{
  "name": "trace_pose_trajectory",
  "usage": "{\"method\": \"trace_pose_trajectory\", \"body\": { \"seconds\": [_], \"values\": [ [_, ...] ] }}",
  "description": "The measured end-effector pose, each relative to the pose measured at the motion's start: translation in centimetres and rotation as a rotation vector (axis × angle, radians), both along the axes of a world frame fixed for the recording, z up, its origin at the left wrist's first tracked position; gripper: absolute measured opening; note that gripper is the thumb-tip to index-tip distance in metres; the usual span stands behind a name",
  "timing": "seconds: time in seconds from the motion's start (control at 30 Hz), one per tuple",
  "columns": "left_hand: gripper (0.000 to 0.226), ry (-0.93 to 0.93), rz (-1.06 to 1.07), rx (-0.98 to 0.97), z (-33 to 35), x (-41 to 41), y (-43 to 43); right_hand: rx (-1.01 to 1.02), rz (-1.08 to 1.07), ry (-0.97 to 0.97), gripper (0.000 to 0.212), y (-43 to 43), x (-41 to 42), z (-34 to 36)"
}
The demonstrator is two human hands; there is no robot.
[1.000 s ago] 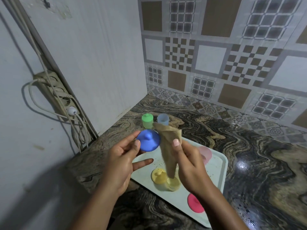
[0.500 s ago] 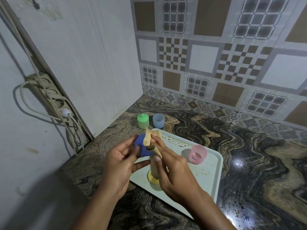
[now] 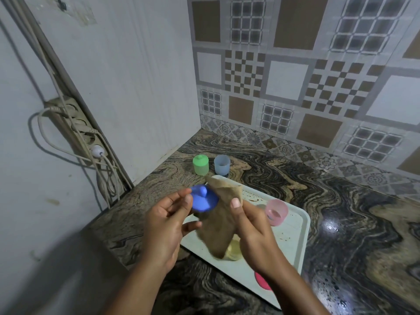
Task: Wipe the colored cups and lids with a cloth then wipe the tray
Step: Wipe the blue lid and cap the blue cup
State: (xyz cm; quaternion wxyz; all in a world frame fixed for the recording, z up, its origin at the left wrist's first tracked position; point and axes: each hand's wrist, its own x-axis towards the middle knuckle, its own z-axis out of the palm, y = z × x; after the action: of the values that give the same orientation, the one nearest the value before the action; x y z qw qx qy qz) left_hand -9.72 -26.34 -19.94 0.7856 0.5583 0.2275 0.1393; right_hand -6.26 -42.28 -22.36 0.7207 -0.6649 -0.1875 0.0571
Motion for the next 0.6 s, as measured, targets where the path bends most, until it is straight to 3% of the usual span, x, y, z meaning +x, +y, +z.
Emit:
{"method": "trace_pose_trajectory", "body": {
  "seconds": [0.1,0.27,0.43,0.6],
  "values": [
    [0.02,-0.01,0.049,0.015,0.0,0.0,-0.8,-0.025,-0.024,-0.027,0.05,0.7,-1.1,-0.2],
    [0.034,-0.048,-0.007,0.069,0.4,-0.5,-1.5,-0.035,-0.012,-0.038,0.05,0.8,-1.9,0.0],
    [0.042,-0.056,-0.067,0.046,0.4,-0.6,-1.1,-0.331,0.029,-0.374,0.045,0.4,-2.0,0.1],
    [0.033,-0.039,-0.174,0.07,0.6,-1.0,-0.6,-0.378,-0.046,-0.516,0.048,0.2,-1.0,-0.3]
  ]
}}
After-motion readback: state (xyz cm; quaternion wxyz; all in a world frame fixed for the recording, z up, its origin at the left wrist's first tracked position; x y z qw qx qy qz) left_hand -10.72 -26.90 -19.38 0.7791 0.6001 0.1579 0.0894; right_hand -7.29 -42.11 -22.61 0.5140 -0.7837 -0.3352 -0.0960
